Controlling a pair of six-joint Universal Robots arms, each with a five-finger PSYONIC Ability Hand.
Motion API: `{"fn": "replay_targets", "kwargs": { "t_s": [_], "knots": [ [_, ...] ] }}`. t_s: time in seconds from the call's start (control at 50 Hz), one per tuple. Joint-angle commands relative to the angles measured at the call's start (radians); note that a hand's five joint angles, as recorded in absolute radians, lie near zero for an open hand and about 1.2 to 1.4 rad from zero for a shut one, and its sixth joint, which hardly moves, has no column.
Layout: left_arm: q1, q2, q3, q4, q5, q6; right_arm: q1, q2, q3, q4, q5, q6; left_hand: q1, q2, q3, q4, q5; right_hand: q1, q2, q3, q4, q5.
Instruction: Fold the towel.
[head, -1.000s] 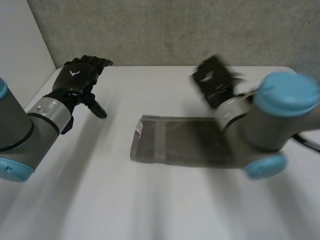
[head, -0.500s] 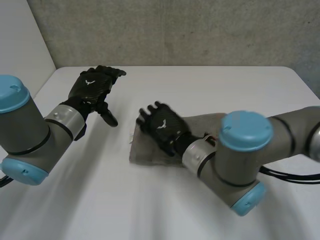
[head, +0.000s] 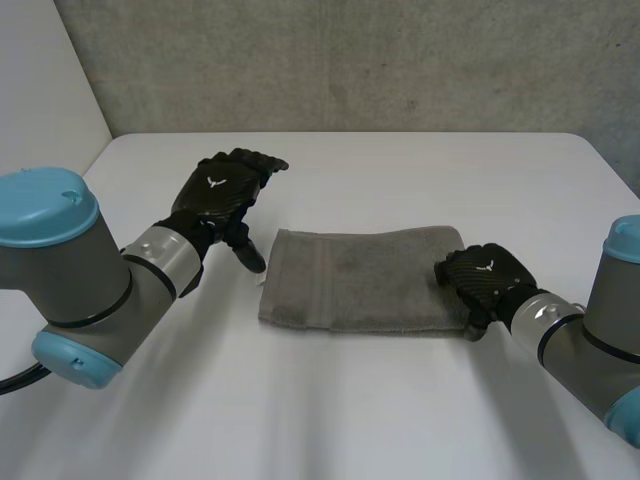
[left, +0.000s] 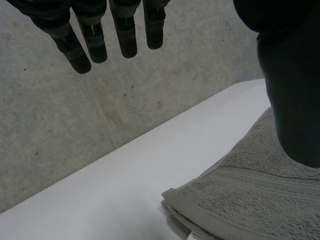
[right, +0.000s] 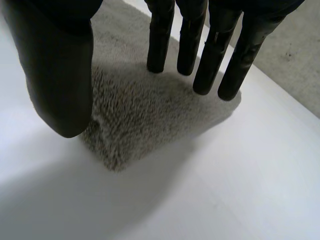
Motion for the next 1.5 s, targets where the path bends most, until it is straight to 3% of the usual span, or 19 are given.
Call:
{"fn": "replay_targets", "kwargs": {
  "t_s": [0.02,0.04,0.06,0.1,0.24,0.4,0.5,0.54,0.6,0.68,0.78,0.8,0.82,0.84,0.86,1.02,1.14,1.36,1.5],
  "knots": [
    [0.002,-0.002,-0.003,0.0,0.0,0.0,-0.001,0.058,-0.017,-0.012,0.006,-0.004,-0.078,-0.065,-0.051,-0.075,-0.202,0.396,0.394,0.392,0.392,0.381],
    [0.002,-0.001,-0.003,-0.002,-0.001,0.0,0.003,0.067,-0.023,-0.016,0.01,-0.008,-0.078,-0.065,-0.051,-0.075,-0.202,0.599,0.597,0.595,0.595,0.585],
    [0.002,-0.001,-0.003,-0.002,-0.001,0.0,0.003,0.067,-0.023,-0.016,0.01,-0.008,-0.078,-0.065,-0.051,-0.075,-0.202,0.601,0.599,0.597,0.597,0.587],
    [0.002,-0.001,-0.006,0.0,-0.001,0.0,0.011,0.058,-0.027,-0.025,0.031,-0.031,-0.078,-0.065,-0.051,-0.075,-0.202,0.881,0.879,0.877,0.877,0.867],
    [0.002,0.01,-0.006,0.0,-0.001,0.0,0.031,0.012,-0.055,-0.08,0.152,-0.197,-0.078,-0.065,-0.051,-0.075,-0.202,0.882,0.88,0.878,0.878,0.867],
    [0.006,0.027,0.002,-0.002,-0.015,0.0,0.344,0.051,-0.222,-0.097,0.184,-0.381,-0.081,-0.068,-0.054,-0.078,-0.205,0.882,0.88,0.878,0.878,0.867],
    [0.017,0.059,0.008,0.0,-0.07,-0.006,0.47,0.153,-0.329,-0.118,0.155,-0.456,-0.087,-0.074,-0.06,-0.084,-0.211,0.882,0.88,0.878,0.878,0.867],
    [0.032,0.09,0.008,0.002,-0.107,-0.011,0.526,0.214,-0.369,-0.12,0.105,-0.482,-0.09,-0.077,-0.063,-0.087,-0.214,0.882,0.88,0.878,0.878,0.867],
    [0.043,0.101,0.008,0.006,-0.116,-0.011,0.572,0.278,-0.383,-0.112,0.027,-0.495,-0.09,-0.077,-0.063,-0.087,-0.214,0.882,0.88,0.878,0.878,0.867],
    [0.054,0.117,0.0,0.015,-0.123,-0.012,0.588,0.298,-0.386,-0.117,-0.012,-0.495,-0.09,-0.077,-0.063,-0.087,-0.214,0.882,0.88,0.878,0.878,0.867],
    [0.051,0.119,-0.001,0.015,-0.123,-0.012,0.574,0.278,-0.386,-0.121,0.022,-0.458,-0.09,-0.077,-0.063,-0.087,-0.214,0.766,0.764,0.762,0.762,0.751],
    [0.046,0.117,-0.001,0.015,-0.123,-0.012,0.571,0.259,-0.376,-0.123,0.043,-0.429,-0.09,-0.077,-0.063,-0.087,-0.214,0.368,0.366,0.364,0.364,0.353],
    [0.046,0.117,-0.001,0.015,-0.123,-0.012,0.571,0.259,-0.375,-0.123,0.043,-0.429,-0.09,-0.077,-0.063,-0.087,-0.214,0.364,0.362,0.36,0.36,0.349],
    [0.045,0.117,0.0,0.018,-0.123,-0.012,0.568,0.23,-0.362,-0.124,0.06,-0.383,-0.09,-0.077,-0.063,-0.087,-0.214,-0.058,-0.06,-0.062,-0.062,-0.073],
    [0.042,0.114,0.002,0.021,-0.123,-0.012,0.562,0.196,-0.35,-0.123,0.072,-0.325,-0.09,-0.077,-0.063,-0.087,-0.214,-0.28,-0.282,-0.284,-0.284,-0.295],
    [0.019,0.096,0.023,0.026,-0.126,-0.067,0.418,0.061,-0.282,-0.111,0.091,-0.012,-0.09,-0.077,-0.063,-0.087,-0.214,-0.34,-0.341,-0.344,-0.344,-0.354],
    [-0.02,0.039,0.036,0.025,-0.127,-0.126,0.303,0.044,-0.267,-0.079,0.097,0.233,-0.087,-0.074,-0.06,-0.084,-0.211,-0.34,-0.341,-0.344,-0.344,-0.354],
    [-0.135,-0.139,0.066,-0.014,-0.141,-0.138,0.236,0.148,-0.342,0.032,0.088,0.35,-0.078,-0.065,-0.051,-0.075,-0.202,-0.34,-0.341,-0.344,-0.344,-0.354],
    [-0.172,-0.243,0.103,-0.075,-0.231,-0.121,0.243,0.246,-0.382,0.057,0.086,0.354,-0.078,-0.065,-0.051,-0.075,-0.202,-0.34,-0.341,-0.344,-0.344,-0.354]
  ]
}}
